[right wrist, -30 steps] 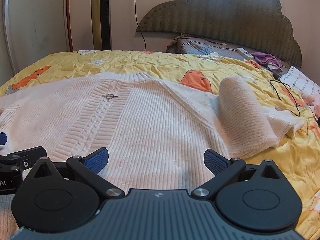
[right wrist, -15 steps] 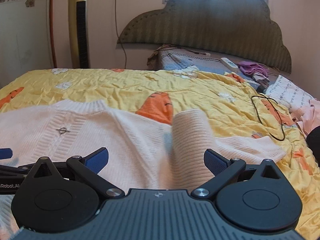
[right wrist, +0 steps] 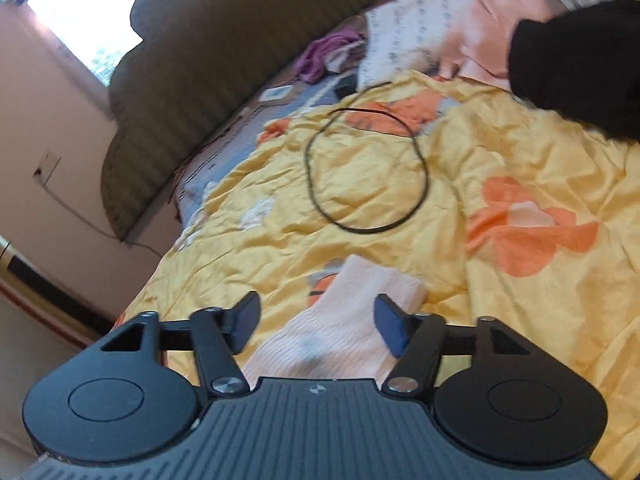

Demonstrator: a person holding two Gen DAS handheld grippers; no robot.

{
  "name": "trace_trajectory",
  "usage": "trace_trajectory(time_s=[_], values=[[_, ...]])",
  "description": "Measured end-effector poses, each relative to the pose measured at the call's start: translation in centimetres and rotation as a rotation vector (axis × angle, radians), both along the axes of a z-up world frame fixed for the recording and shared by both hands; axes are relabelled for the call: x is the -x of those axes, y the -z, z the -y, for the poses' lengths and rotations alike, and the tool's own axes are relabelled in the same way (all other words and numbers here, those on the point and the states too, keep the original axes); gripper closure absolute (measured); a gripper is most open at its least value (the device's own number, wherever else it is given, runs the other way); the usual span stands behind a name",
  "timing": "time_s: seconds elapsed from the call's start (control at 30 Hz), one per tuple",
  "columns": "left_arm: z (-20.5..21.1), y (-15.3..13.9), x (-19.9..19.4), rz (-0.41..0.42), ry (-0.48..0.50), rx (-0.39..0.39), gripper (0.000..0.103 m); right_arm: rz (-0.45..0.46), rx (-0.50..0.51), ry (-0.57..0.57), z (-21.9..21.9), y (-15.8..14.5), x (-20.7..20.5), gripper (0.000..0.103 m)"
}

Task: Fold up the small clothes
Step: 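Grasp the cardigan sleeve cuff with the right tool and lift it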

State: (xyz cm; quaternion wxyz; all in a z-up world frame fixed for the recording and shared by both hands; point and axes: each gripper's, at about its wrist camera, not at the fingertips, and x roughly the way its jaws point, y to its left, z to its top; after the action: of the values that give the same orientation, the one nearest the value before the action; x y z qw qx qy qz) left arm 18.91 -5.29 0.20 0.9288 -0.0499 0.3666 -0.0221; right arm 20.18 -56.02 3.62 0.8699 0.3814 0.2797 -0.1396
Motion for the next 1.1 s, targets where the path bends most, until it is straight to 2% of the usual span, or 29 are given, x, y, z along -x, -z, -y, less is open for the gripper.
trace_trajectory(time_s=[0.07, 0.13, 0.17, 0.23, 0.37, 0.6, 0.63, 0.67, 0.7, 0.9, 0.93, 0.97, 1.0, 1.03, 1.07, 1.1], values=[[0.2, 0.0, -0.1, -0.003, 0.002, -0.012, 0.000, -0.040, -0.056, 0.014, 1.4, 1.7, -0.6, 0.065], [0.3, 0.0, -0.1, -0.004, 0.003, -0.021, 0.000, -0.063, -0.053, 0.023, 1.7, 2.8, -1.1, 0.064], [0.3, 0.1, 0.0, -0.004, 0.003, -0.022, 0.000, -0.067, -0.042, 0.028, 1.7, 3.1, -1.2, 0.069], [0.3, 0.0, 0.0, -0.002, 0.002, -0.017, 0.000, -0.040, -0.036, 0.066, 1.9, 3.1, -1.0, 0.069], [0.3, 0.1, 0.0, -0.001, 0.001, -0.015, 0.000, -0.004, -0.070, 0.105, 2.3, 3.3, -0.3, 0.068], [0.3, 0.1, 0.0, -0.001, 0.001, -0.015, 0.000, 0.003, -0.029, 0.091, 1.6, 2.8, 1.1, 0.063], [0.3, 0.1, 0.0, -0.001, 0.001, -0.016, 0.000, 0.007, -0.020, 0.095, 1.4, 2.6, 1.3, 0.062], [0.3, 0.1, 0.0, -0.001, 0.002, -0.016, 0.000, 0.013, -0.018, 0.098, 1.3, 2.5, 1.5, 0.054], [0.3, 0.1, 0.0, -0.001, 0.002, -0.015, 0.000, 0.008, -0.019, 0.094, 1.3, 2.5, 1.5, 0.051], [0.3, 0.1, 0.0, -0.002, 0.002, -0.018, 0.000, -0.037, -0.029, 0.053, 1.0, 3.5, 0.1, 0.049], [0.3, 0.1, 0.0, -0.002, 0.002, -0.019, 0.000, -0.023, -0.013, 0.044, 0.8, 3.7, -0.4, 0.049], [0.3, 0.0, 0.0, -0.002, 0.002, -0.018, 0.000, -0.012, -0.009, 0.042, 0.8, 3.9, -0.8, 0.050], [0.2, 0.0, 0.0, -0.002, 0.002, -0.017, 0.000, -0.002, -0.005, 0.045, 0.7, 4.0, -1.0, 0.058], [0.3, 0.0, 0.0, -0.001, 0.002, -0.016, 0.000, 0.004, -0.002, 0.046, 0.6, 4.1, -1.3, 0.076], [0.3, 0.0, 0.0, -0.001, 0.002, -0.016, 0.000, -0.002, -0.011, 0.036, 0.5, 4.4, -1.6, 0.088], [0.2, 0.0, 0.0, 0.000, 0.001, -0.010, 0.000, 0.001, -0.015, 0.031, 0.4, 4.5, -1.6, 0.088]])
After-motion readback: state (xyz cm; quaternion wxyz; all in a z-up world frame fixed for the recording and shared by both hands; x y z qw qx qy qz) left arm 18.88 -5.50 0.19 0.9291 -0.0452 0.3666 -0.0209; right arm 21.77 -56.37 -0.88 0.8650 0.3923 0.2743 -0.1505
